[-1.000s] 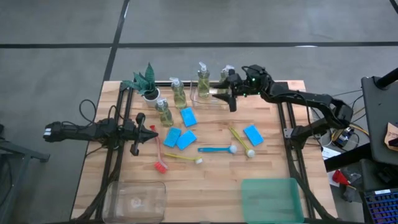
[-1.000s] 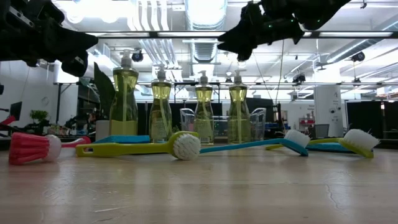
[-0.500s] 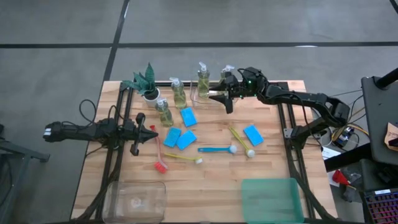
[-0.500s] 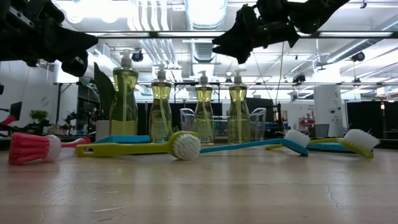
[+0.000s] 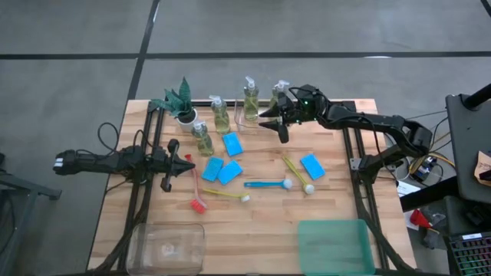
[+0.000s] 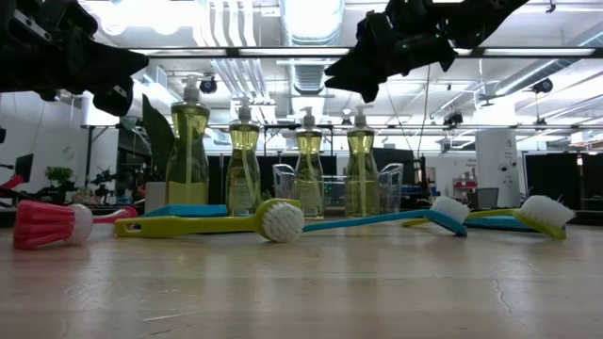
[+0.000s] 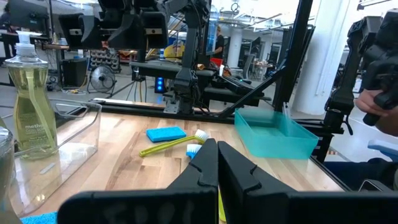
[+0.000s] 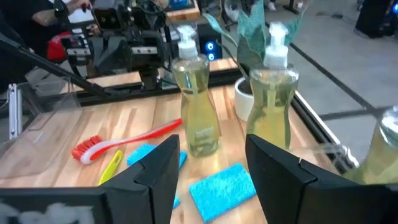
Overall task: Pick & Place Kitchen Sink Supplies
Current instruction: Put the blue sponge into the green bin
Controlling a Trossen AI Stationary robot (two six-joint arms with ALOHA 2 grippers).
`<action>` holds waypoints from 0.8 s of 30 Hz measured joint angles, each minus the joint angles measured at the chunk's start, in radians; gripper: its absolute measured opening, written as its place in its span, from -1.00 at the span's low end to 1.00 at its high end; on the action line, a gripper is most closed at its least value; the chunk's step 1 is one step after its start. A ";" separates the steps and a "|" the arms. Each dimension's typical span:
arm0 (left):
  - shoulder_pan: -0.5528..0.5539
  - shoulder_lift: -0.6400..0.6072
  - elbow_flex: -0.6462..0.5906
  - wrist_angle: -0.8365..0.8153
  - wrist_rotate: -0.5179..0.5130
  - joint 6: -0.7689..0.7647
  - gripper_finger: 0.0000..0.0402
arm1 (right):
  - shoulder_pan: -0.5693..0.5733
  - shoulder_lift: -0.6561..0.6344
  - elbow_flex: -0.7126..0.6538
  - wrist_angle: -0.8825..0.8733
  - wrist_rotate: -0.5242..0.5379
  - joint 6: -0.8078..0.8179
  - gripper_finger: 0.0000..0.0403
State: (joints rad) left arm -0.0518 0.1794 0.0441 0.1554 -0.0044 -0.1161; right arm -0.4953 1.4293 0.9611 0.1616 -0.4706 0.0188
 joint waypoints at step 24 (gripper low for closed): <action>0.000 0.000 0.000 0.000 0.000 0.000 -1.00 | 0.000 -0.139 -0.001 -0.220 -0.001 -0.021 -0.28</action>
State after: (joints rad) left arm -0.0518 0.1791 0.0441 0.1551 -0.0044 -0.1162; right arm -0.4953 1.2900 0.9600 -0.0588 -0.4713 -0.0025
